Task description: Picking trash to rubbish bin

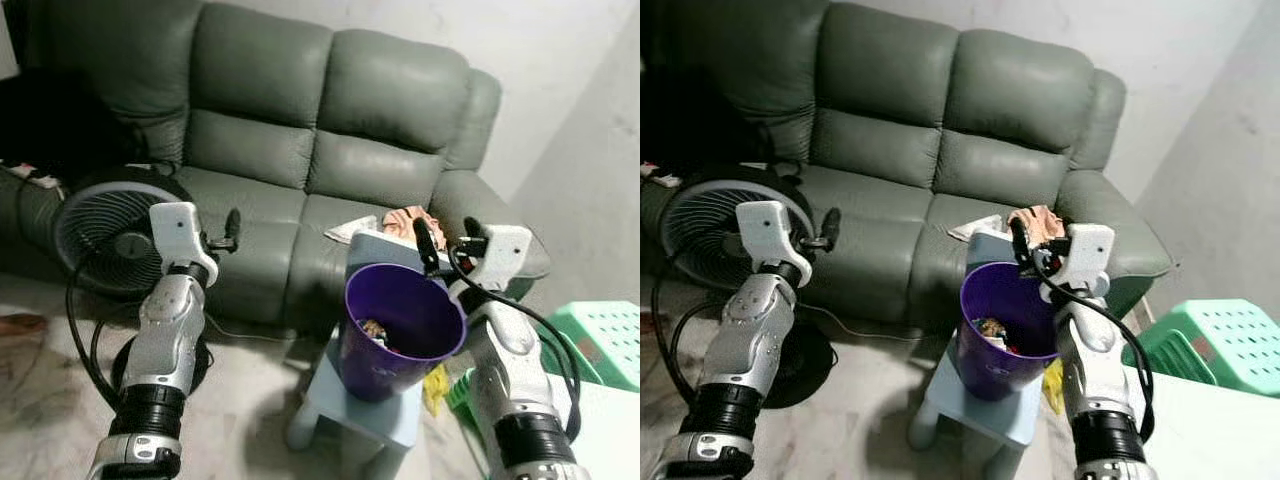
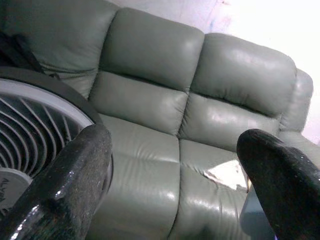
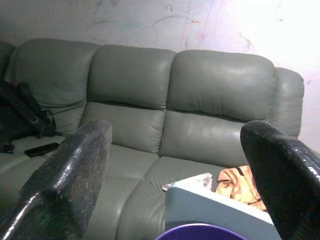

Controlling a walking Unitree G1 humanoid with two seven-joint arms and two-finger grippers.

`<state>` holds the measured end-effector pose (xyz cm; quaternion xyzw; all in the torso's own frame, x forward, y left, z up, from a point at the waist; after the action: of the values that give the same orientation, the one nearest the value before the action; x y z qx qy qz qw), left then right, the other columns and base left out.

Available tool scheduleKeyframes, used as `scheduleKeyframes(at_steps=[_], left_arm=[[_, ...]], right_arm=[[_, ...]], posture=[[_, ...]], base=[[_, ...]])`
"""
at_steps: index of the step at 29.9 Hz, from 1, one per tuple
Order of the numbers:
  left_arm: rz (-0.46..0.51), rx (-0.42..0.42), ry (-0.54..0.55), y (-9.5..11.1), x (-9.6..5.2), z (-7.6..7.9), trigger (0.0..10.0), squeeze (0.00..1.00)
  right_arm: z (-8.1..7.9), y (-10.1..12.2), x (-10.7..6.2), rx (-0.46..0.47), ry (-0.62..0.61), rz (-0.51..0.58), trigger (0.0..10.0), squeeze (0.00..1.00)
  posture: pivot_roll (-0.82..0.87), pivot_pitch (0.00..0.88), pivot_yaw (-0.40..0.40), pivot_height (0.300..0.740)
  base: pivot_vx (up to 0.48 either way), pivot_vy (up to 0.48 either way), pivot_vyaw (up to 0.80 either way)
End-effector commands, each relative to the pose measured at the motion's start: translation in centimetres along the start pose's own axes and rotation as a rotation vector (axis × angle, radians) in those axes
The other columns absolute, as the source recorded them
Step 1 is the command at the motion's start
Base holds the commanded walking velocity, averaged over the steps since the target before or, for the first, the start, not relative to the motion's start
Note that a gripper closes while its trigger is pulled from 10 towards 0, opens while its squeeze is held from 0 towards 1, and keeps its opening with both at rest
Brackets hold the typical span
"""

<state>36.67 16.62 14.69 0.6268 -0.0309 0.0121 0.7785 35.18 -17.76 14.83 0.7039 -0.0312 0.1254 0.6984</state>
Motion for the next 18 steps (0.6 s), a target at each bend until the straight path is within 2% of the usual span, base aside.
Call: scheduleKeyframes(at_steps=[1, 10, 14, 18], left_arm=[[0.005, -0.007, -0.038, 0.08, 0.41, 1.56, 10.0, 0.0], [0.018, 0.002, -0.038, 0.16, 0.4, 1.78, 10.0, 0.0], [0.025, 0.006, -0.034, 0.31, 0.57, 1.68, 10.0, 0.0], [0.023, 0.007, -0.03, 0.3, 0.66, 1.53, 10.0, 0.0]], right_arm=[[1.04, 0.12, -0.22, -0.008, -0.03, -0.008, 10.0, 0.0], [1.24, 0.14, -0.5, -0.006, -0.031, -0.012, 10.0, 0.0], [1.51, -0.59, -0.81, -0.022, -0.031, -0.064, 10.0, 0.0], [1.86, -0.77, -1.06, -0.021, -0.049, -0.076, 10.0, 0.0]], posture=[[0.02, 0.0, -0.139, 0.74], [0.01, 0.0, -0.14, 0.74], [0.0, 0.0, -0.139, 0.74], [0.0, 0.0, -0.135, 0.74]], base=[[0.0, 0.0, 0.0], [0.0, 0.0, 0.0], [0.0, 0.0, 0.0], [0.0, 0.0, -0.69]])
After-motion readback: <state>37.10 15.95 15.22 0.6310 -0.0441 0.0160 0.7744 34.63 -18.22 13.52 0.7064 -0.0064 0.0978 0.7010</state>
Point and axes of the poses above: a point about 5 cm out from each wrist's last joint towards the gripper, its own x axis pointing out of the wrist towards the gripper, its own y axis along the axis of the wrist's last joint, z = x × y, the point moved 2 cm from there along x, pointing out of the wrist towards the gripper, and after that the axes turned 6 degrees about -x, right-handed, at the moved point
